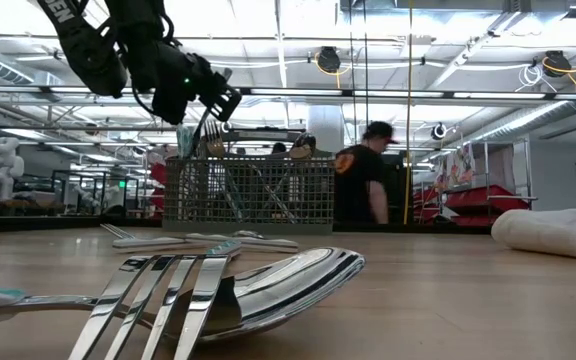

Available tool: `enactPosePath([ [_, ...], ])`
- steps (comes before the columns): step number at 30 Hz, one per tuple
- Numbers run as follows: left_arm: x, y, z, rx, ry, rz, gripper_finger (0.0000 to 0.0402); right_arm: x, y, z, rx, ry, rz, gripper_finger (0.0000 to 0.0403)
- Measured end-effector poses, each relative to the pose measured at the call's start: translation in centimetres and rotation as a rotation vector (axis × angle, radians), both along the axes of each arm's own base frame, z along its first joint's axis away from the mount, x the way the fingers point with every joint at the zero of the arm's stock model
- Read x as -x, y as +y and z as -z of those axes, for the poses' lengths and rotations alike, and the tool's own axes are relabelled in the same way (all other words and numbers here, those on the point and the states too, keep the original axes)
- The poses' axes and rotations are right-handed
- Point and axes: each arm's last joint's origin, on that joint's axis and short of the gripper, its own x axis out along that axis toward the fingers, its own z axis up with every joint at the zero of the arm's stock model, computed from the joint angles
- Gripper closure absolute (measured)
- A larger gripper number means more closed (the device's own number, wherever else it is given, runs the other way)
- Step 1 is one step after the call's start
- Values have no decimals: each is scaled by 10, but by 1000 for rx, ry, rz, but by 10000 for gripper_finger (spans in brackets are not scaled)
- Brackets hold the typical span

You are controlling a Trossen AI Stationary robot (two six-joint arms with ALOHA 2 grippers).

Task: Sort silverware
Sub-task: Put the knife into the left section of the utensil holder

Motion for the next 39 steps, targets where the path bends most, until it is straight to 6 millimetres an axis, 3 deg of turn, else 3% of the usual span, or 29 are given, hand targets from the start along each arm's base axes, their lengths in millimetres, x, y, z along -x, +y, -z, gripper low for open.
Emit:
enactPosePath([
  [7, 2, 2, -2, -4, -22, -11, 311, -6, 0, 2, -11, 10, 7, 248],
  [13, 3, 2, -5, 43, -209, 16, 311, -32, 0, 13, -24, 63, 48, 248],
  [16, 3, 2, -5, 58, -251, 27, 311, -58, -3, 21, 17, 83, 73, 248],
  [21, 4, 2, -7, 61, -295, 34, 311, -121, -17, 36, 119, 54, -19, 248],
  [29, 9, 2, -15, 34, -404, 23, 311, -205, -61, 68, 53, -163, -201, 248],
  [33, 11, 2, -19, 17, -454, 24, 311, -222, -78, 81, -33, -234, -271, 248],
  [39, 19, 10, -21, 14, -514, -58, 311, -223, -85, 86, -63, -221, -256, 248],
])
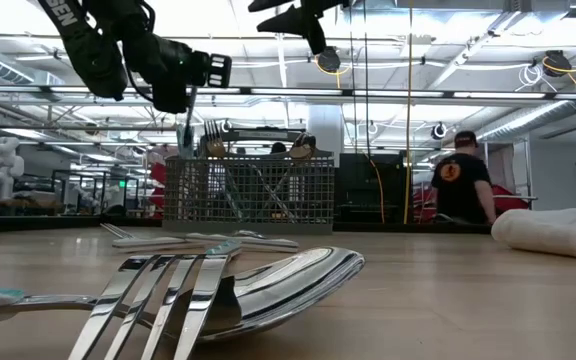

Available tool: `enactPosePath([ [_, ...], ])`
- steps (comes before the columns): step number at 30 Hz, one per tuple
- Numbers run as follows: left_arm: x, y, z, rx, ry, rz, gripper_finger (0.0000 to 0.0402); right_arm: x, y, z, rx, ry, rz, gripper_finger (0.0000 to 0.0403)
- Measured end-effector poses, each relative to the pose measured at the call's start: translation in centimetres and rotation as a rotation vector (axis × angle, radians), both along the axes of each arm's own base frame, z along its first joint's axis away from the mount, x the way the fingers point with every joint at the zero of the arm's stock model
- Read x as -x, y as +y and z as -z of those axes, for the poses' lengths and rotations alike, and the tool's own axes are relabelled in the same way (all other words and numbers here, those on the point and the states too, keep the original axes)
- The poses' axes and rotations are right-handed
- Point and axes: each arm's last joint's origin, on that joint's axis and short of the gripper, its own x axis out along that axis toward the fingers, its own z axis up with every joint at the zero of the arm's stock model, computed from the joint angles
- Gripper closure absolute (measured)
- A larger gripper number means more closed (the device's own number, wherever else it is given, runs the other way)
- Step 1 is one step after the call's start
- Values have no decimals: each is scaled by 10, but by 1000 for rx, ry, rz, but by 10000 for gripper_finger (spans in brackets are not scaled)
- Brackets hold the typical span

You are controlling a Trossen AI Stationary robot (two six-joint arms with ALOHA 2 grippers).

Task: Sort silverware
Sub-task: Put the knife into the left section of the utensil holder, then adjust the utensil holder

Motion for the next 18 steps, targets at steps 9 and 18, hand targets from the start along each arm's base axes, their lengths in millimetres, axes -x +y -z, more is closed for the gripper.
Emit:
enactPosePath([
  [9, 4, 9, 2, 13, 43, -62, 311, 1, 0, 0, -2, 7, 0, 248],
  [18, 0, 10, -7, -52, 52, -10, 311, 4, -6, 5, 43, 72, 54, 248],
])
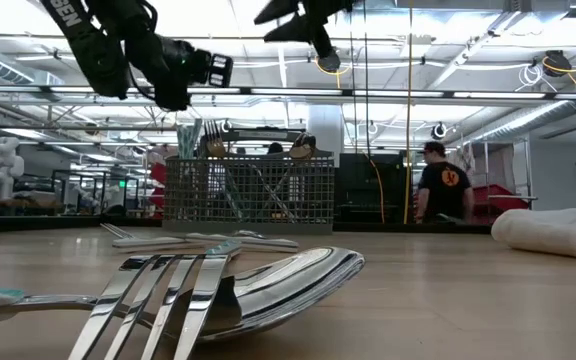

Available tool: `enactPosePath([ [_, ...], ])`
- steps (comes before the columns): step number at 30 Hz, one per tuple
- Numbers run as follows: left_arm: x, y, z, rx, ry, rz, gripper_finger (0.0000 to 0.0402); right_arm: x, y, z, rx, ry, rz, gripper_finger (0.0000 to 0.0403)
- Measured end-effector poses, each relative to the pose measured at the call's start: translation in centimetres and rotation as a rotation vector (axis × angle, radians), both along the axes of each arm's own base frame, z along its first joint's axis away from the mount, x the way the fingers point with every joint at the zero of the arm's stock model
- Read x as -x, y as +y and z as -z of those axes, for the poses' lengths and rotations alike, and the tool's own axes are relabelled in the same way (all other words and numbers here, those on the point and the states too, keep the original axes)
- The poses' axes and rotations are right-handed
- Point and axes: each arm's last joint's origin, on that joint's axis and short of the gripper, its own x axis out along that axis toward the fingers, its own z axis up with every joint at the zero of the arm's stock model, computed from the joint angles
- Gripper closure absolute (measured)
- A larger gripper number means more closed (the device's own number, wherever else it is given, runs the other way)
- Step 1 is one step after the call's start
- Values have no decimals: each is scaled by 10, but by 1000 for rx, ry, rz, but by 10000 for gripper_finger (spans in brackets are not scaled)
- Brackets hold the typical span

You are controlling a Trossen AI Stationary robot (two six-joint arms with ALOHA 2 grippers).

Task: Sort silverware
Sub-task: Adjust the utensil holder

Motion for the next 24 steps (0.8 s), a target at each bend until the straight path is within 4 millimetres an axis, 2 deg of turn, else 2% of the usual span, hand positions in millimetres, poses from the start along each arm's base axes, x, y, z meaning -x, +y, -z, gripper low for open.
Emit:
enactPosePath([
  [7, -9, 1, -21, -133, 73, 54, 311, 11, -14, 15, -24, 171, 68, 248],
  [11, -13, 6, -39, -247, 129, 57, 311, 13, -16, 18, -35, 207, 68, 248],
  [15, -16, 14, -61, -554, 283, 117, 311, 10, -6, 17, 0, 194, -69, 248],
  [20, -13, 17, -79, -1078, 483, 261, 311, 9, 14, 22, 6, 257, -178, 248],
  [22, -10, 14, -82, -1166, 510, 322, 311, 12, 17, 27, 9, 327, -190, 248],
  [24, -8, 13, -80, -1177, 557, 372, 311, 18, 17, 34, 18, 425, -177, 248],
])
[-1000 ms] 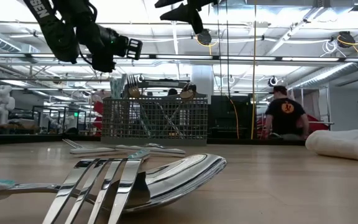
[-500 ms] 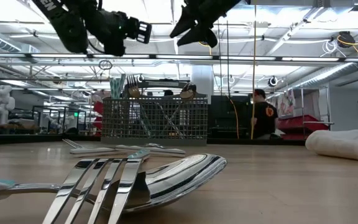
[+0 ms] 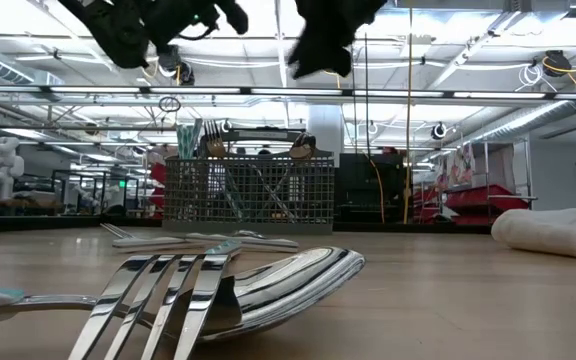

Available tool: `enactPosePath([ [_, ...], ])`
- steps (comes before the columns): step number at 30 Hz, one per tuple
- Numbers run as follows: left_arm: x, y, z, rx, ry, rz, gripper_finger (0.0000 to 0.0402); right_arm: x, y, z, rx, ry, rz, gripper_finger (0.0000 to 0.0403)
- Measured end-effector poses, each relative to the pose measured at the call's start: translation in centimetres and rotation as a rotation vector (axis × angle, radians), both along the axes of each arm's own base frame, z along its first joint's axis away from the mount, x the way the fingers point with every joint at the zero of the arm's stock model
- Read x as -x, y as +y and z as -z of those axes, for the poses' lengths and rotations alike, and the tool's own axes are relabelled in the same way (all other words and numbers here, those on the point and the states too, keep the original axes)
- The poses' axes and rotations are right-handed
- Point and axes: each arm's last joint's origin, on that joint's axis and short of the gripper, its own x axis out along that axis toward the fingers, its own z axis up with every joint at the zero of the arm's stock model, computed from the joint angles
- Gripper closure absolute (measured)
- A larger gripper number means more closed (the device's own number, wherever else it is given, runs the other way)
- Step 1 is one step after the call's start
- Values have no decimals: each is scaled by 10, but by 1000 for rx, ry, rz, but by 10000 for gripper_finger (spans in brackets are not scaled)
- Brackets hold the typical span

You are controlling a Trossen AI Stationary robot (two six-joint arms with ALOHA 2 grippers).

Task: Sort silverware
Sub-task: Adjust the utensil holder

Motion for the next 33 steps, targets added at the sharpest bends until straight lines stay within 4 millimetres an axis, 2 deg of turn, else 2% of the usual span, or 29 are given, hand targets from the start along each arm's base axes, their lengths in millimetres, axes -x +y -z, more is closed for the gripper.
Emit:
enactPosePath([
  [3, 0, 3, 10, -51, 195, -31, 311, 12, 0, 11, 41, 175, 24, 248],
  [6, -6, 2, 28, -95, 480, -51, 311, 21, 1, 17, 48, 294, 29, 248],
  [12, 0, -16, 83, -204, 1141, -138, 311, 25, 5, 20, 34, 350, 12, 248],
  [15, 6, -25, 102, -273, 1376, -221, 311, 25, 7, 20, 33, 351, 5, 248],
  [18, 3, -27, 109, -395, 1466, -336, 311, 25, 7, 20, 36, 348, 2, 248],
  [20, -2, -26, 112, -427, 1463, -370, 311, 25, 7, 20, 38, 349, 0, 248],
  [23, -10, -25, 119, -440, 1444, -336, 311, 25, 7, 20, 38, 349, 0, 248],
  [28, -21, -25, 142, -442, 1518, -272, 311, 25, 7, 20, 38, 349, 0, 248],
  [33, -38, -20, 158, -455, 1485, -300, 311, 25, 7, 20, 38, 349, 0, 248],
])
